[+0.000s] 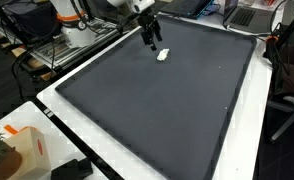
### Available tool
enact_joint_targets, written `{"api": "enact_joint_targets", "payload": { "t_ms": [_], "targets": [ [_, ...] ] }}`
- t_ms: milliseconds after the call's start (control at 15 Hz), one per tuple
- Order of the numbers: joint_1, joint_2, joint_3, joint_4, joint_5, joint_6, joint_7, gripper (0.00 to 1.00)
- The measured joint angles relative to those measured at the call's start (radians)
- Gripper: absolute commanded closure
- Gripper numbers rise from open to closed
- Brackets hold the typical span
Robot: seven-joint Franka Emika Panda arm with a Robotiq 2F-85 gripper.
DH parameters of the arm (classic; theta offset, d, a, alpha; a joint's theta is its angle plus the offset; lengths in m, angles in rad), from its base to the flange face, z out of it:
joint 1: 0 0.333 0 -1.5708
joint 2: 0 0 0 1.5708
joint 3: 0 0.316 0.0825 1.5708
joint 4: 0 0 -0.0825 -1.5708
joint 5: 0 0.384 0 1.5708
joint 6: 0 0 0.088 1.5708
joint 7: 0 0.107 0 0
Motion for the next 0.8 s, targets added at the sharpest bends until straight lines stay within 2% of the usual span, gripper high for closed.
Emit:
{"api": "enact_joint_targets", "payload": {
  "t_ms": [800],
  "targets": [
    [0.000,-0.075,-0.002,-0.002,0.072,0.000,-0.001,0.00]
  ]
}}
